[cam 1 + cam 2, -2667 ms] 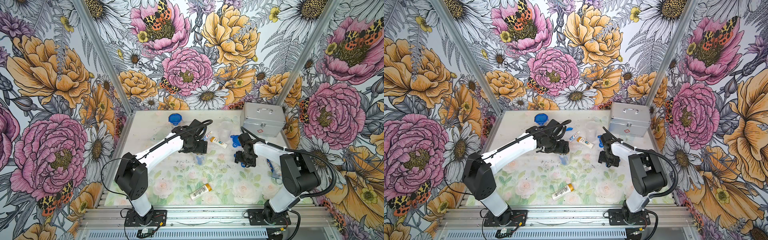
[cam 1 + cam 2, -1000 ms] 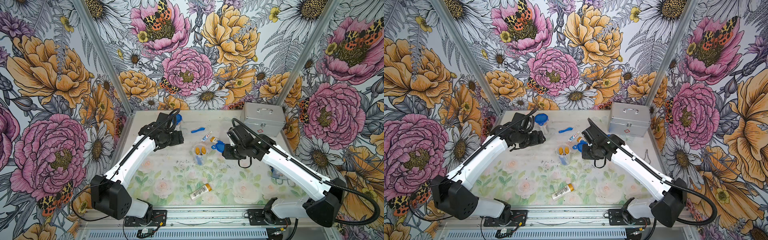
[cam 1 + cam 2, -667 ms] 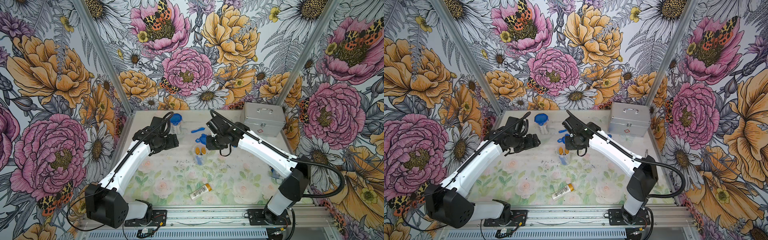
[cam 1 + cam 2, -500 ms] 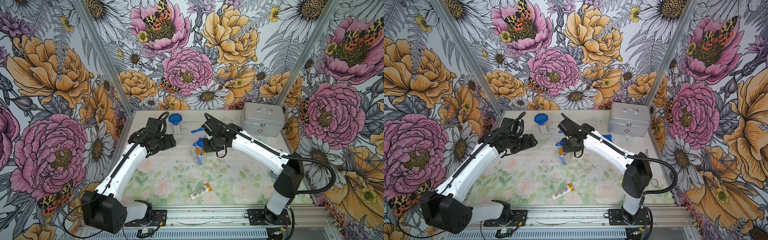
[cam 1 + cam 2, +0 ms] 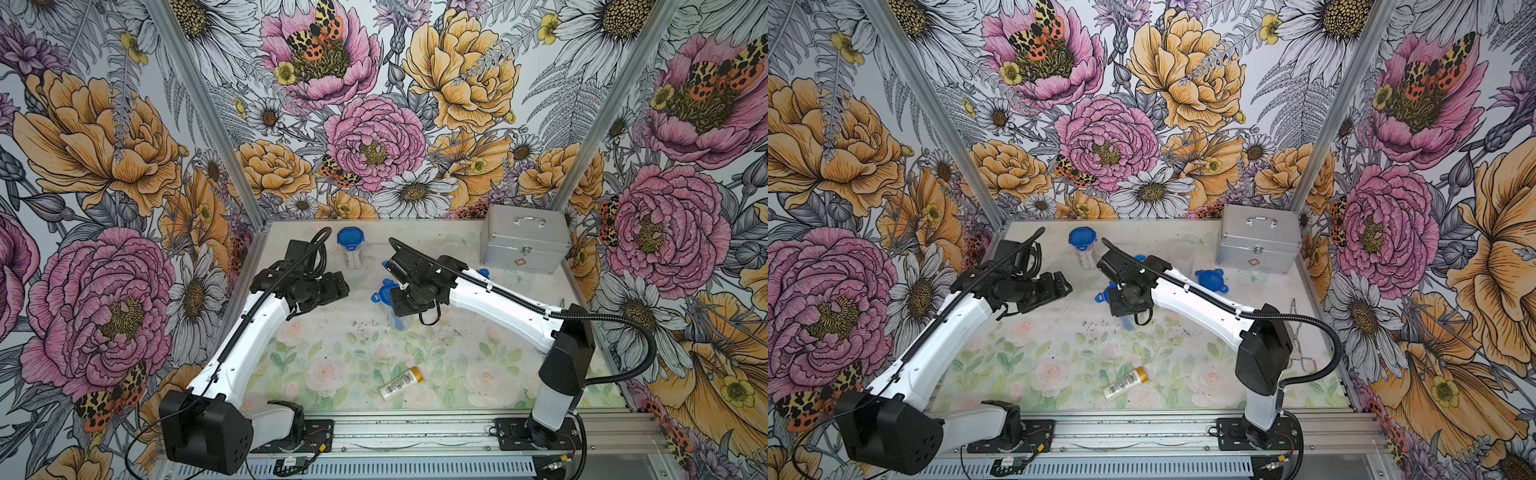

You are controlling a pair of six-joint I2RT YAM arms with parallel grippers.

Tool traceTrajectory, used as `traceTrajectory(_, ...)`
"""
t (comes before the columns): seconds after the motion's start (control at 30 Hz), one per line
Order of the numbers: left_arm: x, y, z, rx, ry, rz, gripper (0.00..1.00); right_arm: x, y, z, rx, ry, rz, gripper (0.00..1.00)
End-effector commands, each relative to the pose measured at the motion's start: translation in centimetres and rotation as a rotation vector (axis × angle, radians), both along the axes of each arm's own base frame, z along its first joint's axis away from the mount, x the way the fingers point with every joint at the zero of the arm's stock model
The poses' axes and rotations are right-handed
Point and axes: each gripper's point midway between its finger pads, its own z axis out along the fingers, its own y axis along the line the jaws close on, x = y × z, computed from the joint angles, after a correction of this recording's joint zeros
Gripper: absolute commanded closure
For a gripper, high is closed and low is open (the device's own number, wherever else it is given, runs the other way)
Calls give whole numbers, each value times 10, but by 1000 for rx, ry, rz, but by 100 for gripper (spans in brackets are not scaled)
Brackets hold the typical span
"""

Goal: Pack away toiletry kits
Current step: Close the lid on the container.

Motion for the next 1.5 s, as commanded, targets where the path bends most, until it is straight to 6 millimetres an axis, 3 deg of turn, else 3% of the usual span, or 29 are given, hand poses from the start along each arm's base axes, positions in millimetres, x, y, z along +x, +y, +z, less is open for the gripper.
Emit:
traceTrajectory(0.0, -1, -27, 0, -36, 10, -111, 12, 2, -3, 1, -14, -27, -31, 93)
traceTrajectory(0.23, 2, -72, -3, -126, 20, -178, 14, -4, -9, -1, -35, -28, -42, 92)
traceTrajectory(0.47, 6, -94, -9, -121, 27, -213, 22, -8, -7, -1, -38, -25, -38, 83)
traceTrajectory(1.03, 15, -95, -20, -101, 40, -204, 28, -10, -4, 6, -11, -23, -38, 53)
traceTrajectory(1.2, 17, -94, -21, -100, 41, -202, 29, -12, -5, 12, 1, -33, -43, 51)
traceTrajectory(1.33, 20, -94, -16, -107, 28, -205, 29, -11, -18, 23, 26, -42, -91, 50)
traceTrajectory(1.47, 22, -97, -12, -110, 19, -218, 30, -1, -46, 40, 60, -68, -165, 48)
